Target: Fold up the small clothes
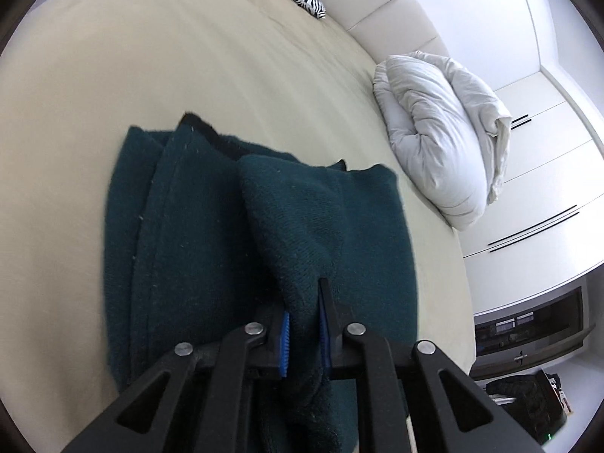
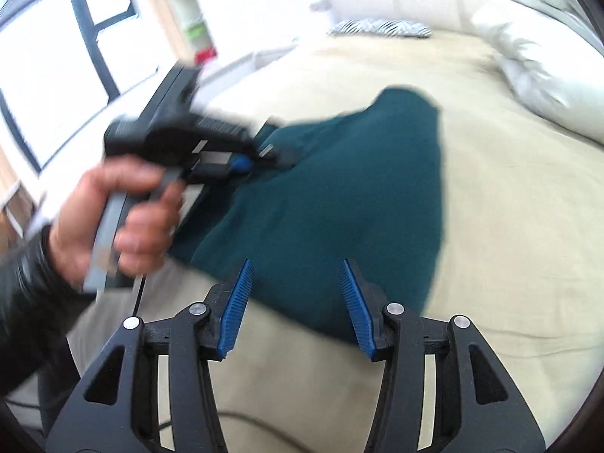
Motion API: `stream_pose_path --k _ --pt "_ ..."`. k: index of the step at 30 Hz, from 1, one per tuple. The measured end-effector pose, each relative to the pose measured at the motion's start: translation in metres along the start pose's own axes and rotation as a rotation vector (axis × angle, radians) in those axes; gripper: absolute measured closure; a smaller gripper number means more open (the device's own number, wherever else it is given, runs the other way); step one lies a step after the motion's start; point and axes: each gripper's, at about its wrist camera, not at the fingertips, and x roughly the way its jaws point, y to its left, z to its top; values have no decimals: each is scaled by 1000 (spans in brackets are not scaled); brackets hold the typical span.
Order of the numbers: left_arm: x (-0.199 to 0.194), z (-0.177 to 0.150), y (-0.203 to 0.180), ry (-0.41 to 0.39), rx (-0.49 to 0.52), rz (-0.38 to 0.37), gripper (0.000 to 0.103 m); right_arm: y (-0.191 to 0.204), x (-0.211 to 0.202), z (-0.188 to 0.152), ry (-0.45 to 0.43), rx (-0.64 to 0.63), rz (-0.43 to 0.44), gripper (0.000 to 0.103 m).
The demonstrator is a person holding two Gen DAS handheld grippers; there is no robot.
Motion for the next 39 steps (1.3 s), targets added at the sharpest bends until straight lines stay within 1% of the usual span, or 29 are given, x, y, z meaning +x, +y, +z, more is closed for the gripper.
stream_pose_path --k 1,3,5,7,10,11,14,16,18,20,21,22,23,24,26,27,28,30,32,34,35,36,37,39 --pt "-7 1 1 -4 6 2 90 -8 -2 5 -22 19 -14 56" --pt "-19 4 9 -8 -6 6 90 -19 4 15 -30 37 -48 56" --pt "-27 7 17 -14 -13 17 90 -21 20 23 -25 6 -58 56" --pt "-35 10 26 -13 -27 34 90 -15 37 27 -9 -44 -85 56" --pt "-43 15 37 -4 -35 46 90 -3 71 33 52 -92 -94 56" --pt "-44 16 40 0 -37 50 90 2 78 33 66 -101 -93 54" --pt "-46 15 49 -5 -46 44 90 18 89 35 74 -124 -66 54" --pt "-40 13 57 -2 -64 57 90 30 91 31 83 -147 -56 54" --pt "-29 10 66 3 -71 92 88 36 99 31 104 -172 -71 54" --pt "-24 5 74 -12 -86 79 87 38 108 25 135 -180 -79 54" --pt "-26 3 75 -26 -89 71 84 44 115 26 144 -182 -82 54" --pt "-29 1 74 -37 -83 81 81 45 117 24 137 -182 -82 54" --pt "-34 0 71 -50 -72 115 77 43 117 22 130 -178 -77 54" --pt "-40 -1 64 -70 -50 159 77 42 116 23 129 -171 -70 54" --pt "-61 -5 43 -153 25 274 78 37 106 27 134 -140 -36 54" --pt "-70 -9 29 -198 74 311 78 31 98 28 129 -120 -21 54" --pt "-74 -14 14 -222 128 331 78 28 92 34 108 -88 2 54" --pt "-72 -28 -9 -237 243 377 78 17 74 38 58 -30 47 54" --pt "-59 -46 -25 -225 345 429 78 -2 66 39 41 54 106 54" --pt "-37 -61 -24 -158 394 460 79 -20 69 35 61 116 128 54" --pt "-28 -65 -19 -132 394 473 80 -31 74 30 88 156 147 55" --pt "-20 -68 -13 -115 389 482 80 -31 79 25 109 187 173 56" --pt "-16 -71 -6 -114 390 484 80 -37 78 13 124 224 211 56" --pt "-19 -72 -2 -124 395 475 80 -52 79 5 124 267 273 56"
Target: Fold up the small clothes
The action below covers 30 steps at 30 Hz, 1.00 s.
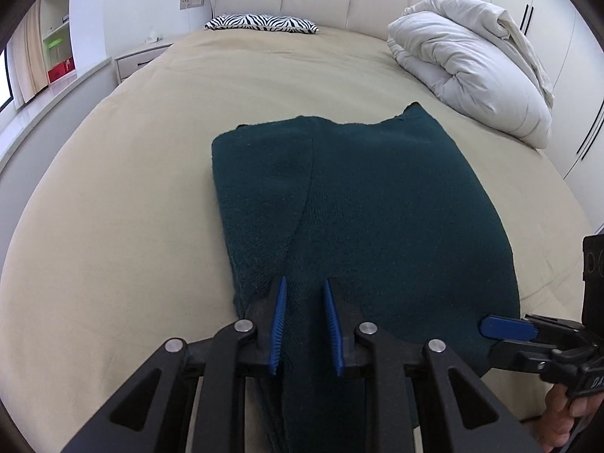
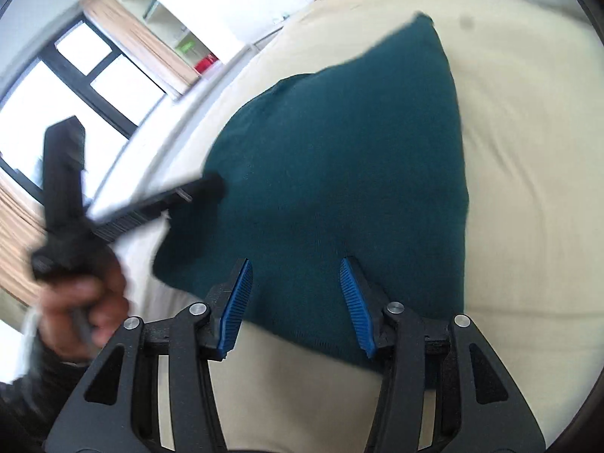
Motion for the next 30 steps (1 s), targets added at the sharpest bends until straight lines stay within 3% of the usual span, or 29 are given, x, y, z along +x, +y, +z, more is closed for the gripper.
stream_pose_path --k 6,9,11,15,19,22,28,30 --pt "3 -1 0 13 15 -2 80 -30 -12 -14 25 100 137 56" --pt "3 -3 -4 13 13 -3 80 -40 -8 -26 33 139 168 58" --pt "0 -6 -1 16 15 -6 80 -43 -27 -47 34 179 196 60" --pt "7 0 -7 23 12 -11 80 -41 -37 -45 77 186 201 58" --pt "8 1 -10 30 20 -4 80 -31 -62 -7 -18 205 260 56" --pt "10 3 -9 38 12 -14 80 -27 -53 37 -48 219 277 56" --pt "15 7 -4 64 2 -42 80 -35 19 95 73 310 269 58" --pt "16 9 -2 72 -5 -54 80 -44 35 107 76 351 251 58"
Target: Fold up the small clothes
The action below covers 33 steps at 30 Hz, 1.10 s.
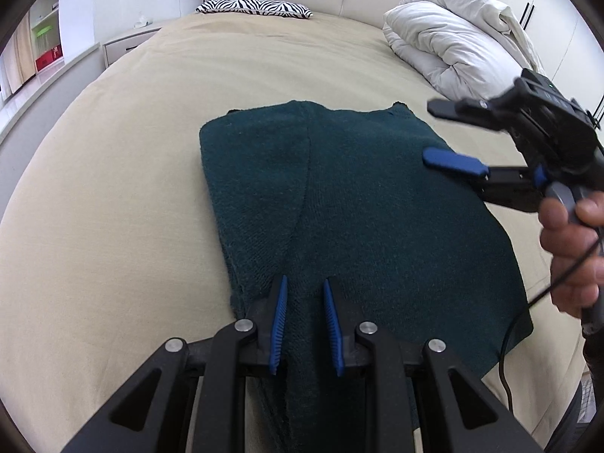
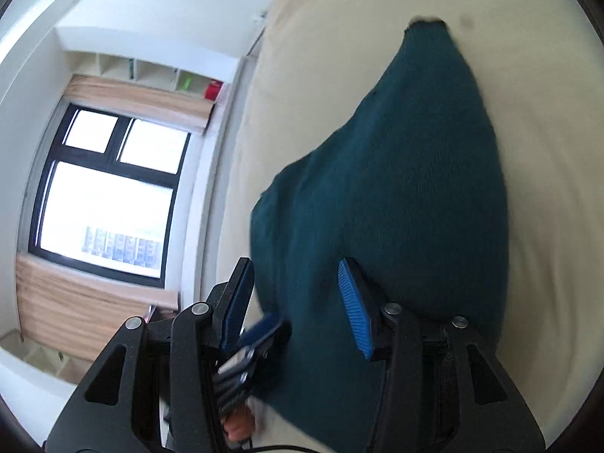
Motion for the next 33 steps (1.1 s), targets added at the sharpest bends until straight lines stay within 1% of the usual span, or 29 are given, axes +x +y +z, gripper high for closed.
stream_pose_path --k 2,5,8,11,14,17,18,19,20,21,23,25,27,28,29,30,31,32,33 --pt "0 0 -2 2 2 -1 80 -4 -1 13 -18 24 26 58" --pt "1 0 -2 2 4 -3 80 -11 -5 29 -59 55 36 58" --pt "2 0 -1 6 6 -7 80 -21 -10 41 -111 79 7 58" --pt "3 2 0 10 6 -13 80 -41 -22 53 -159 108 -64 58" --pt "3 3 3 11 1 -19 80 -66 -32 56 -201 166 -39 61" --pt "4 3 6 14 -9 -26 80 -82 -48 54 -259 199 -18 60" --pt "4 4 7 14 -11 -27 80 -87 -57 51 -292 217 -60 60" --pt "4 4 8 15 -15 -29 80 -91 -66 48 -314 228 -86 55" --pt "3 4 9 16 -21 -33 80 -93 -76 44 -336 249 -150 55" --pt "3 5 11 18 -31 -40 80 -94 -85 39 -355 255 -181 54" --pt "1 6 17 21 -71 -78 80 -88 -98 29 -366 226 -156 54" --pt "-10 6 27 10 -126 -134 80 -72 -109 13 -363 147 -125 54" --pt "-25 4 33 -10 -168 -164 80 -51 -108 -3 -325 60 -140 50" --pt "-36 2 37 -37 -187 -171 79 -39 -105 -13 -301 2 -177 45" --pt "-46 1 40 -64 -202 -174 72 -30 -103 -22 -287 -45 -216 40" --pt "-55 0 46 -90 -227 -177 61 -23 -102 -31 -273 -96 -252 38" --pt "-58 0 50 -98 -248 -182 57 -16 -103 -38 -259 -143 -281 32" --pt "-58 1 55 -96 -268 -184 53 -11 -103 -43 -248 -170 -296 28" --pt "-54 3 60 -86 -284 -183 53 -10 -102 -47 -234 -184 -294 28"
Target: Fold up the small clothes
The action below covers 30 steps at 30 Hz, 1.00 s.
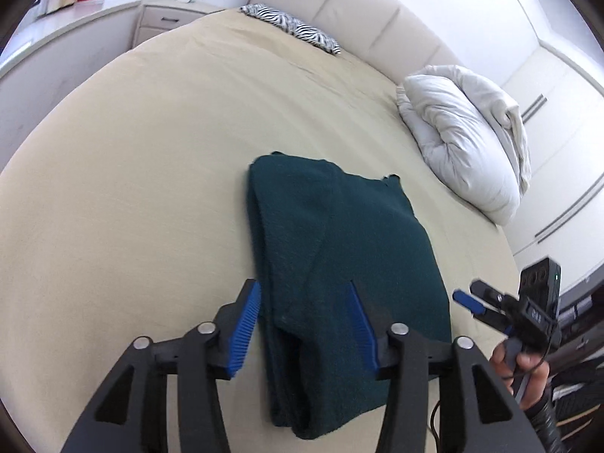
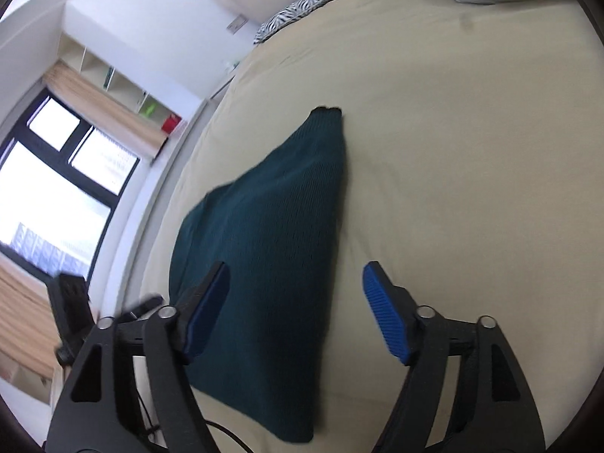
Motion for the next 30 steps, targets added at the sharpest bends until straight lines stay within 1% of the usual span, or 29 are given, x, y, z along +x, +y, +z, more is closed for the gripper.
stream_pose_path --k 1,2,4,7,8,10,12,15,16,17,18,21,23,25,26,28,30 --pt "6 3 5 18 -20 3 53 1 -3 -4 15 -1 16 28" --pt "13 5 10 39 -44 -9 53 -3 -7 -19 28 4 30 28" --pt "30 7 19 90 -99 -55 53 -8 -3 -23 54 28 64 28" --pt "46 6 26 130 -140 -75 53 -16 -2 -26 68 81 123 28" --pt "49 7 29 131 -158 -81 53 -21 -1 -25 78 106 140 28" --pt "53 9 32 134 -183 -98 51 -29 8 -28 109 146 141 28" --pt "60 14 32 149 -188 -107 51 -33 18 -31 143 158 138 28" --pt "62 25 40 137 -232 -126 51 -34 17 -39 156 166 171 29" --pt "61 26 43 126 -241 -125 52 -32 16 -41 160 160 183 31" --pt "59 26 46 120 -246 -121 53 -29 18 -41 167 158 192 33" --pt "60 27 47 119 -248 -124 53 -27 17 -43 174 155 196 33" --pt "55 25 45 98 -229 -96 53 -19 17 -47 189 121 166 33" --pt "60 26 42 109 -216 -86 53 -18 16 -50 190 117 167 33" --pt "68 29 38 131 -196 -74 50 -17 16 -52 187 115 176 34" --pt "71 31 36 143 -189 -82 46 -17 16 -54 187 115 178 35" --pt "78 34 30 179 -169 -109 45 -17 23 -53 184 120 180 35" --pt "86 36 26 218 -172 -153 45 -14 25 -54 181 121 183 35"
